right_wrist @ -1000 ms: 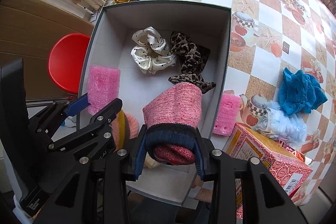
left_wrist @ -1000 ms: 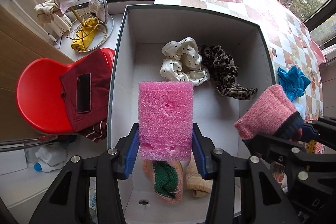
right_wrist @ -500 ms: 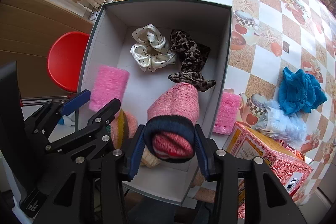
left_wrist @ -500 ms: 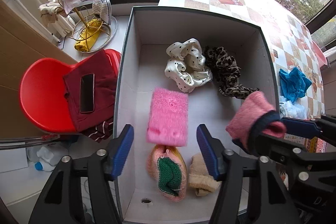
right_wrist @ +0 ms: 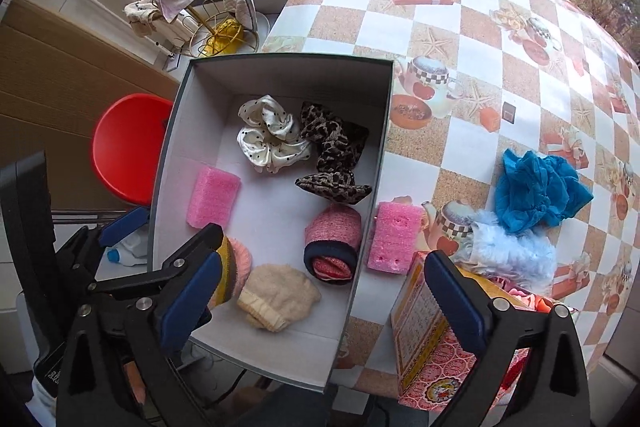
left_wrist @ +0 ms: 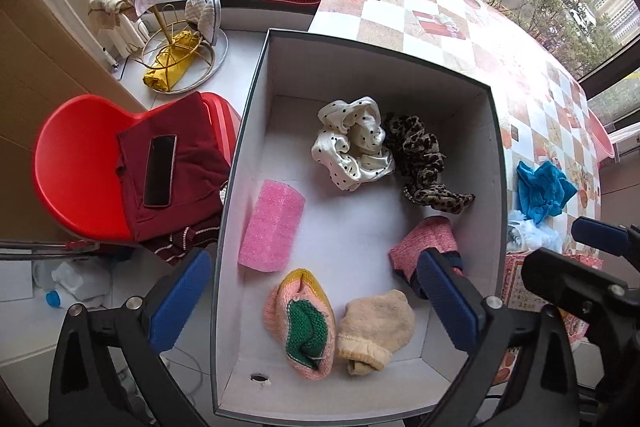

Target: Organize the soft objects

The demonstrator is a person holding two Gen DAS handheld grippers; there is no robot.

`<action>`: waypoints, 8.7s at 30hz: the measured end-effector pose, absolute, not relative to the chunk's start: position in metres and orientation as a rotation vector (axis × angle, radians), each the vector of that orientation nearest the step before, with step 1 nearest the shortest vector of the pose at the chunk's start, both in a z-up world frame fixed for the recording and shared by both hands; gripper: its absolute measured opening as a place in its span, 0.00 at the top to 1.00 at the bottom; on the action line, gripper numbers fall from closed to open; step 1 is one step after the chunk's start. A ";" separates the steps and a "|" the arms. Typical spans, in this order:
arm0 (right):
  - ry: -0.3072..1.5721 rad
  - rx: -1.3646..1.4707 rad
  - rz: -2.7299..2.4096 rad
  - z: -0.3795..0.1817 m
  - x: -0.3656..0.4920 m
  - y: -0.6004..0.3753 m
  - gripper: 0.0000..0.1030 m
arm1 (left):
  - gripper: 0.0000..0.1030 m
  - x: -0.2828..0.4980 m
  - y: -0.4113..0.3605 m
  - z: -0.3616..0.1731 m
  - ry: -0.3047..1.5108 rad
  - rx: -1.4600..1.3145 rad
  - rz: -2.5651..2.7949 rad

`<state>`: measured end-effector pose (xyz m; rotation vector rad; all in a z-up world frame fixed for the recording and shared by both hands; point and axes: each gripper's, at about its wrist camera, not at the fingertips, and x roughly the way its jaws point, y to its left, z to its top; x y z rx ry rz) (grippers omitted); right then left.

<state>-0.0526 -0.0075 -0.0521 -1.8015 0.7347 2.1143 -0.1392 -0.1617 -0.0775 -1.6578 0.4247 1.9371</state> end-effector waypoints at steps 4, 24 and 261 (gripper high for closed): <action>0.777 -1.793 2.120 -0.049 -0.049 -0.003 0.01 | 0.00 -0.138 -0.158 -0.072 0.421 -1.651 1.934; 0.885 -1.683 2.138 -0.018 -0.017 0.025 0.01 | 0.00 -0.121 -0.147 -0.057 0.460 -1.657 1.884; 0.932 -1.847 2.174 -0.047 -0.069 -0.014 0.65 | 0.63 -0.135 -0.152 -0.057 0.435 -1.573 1.878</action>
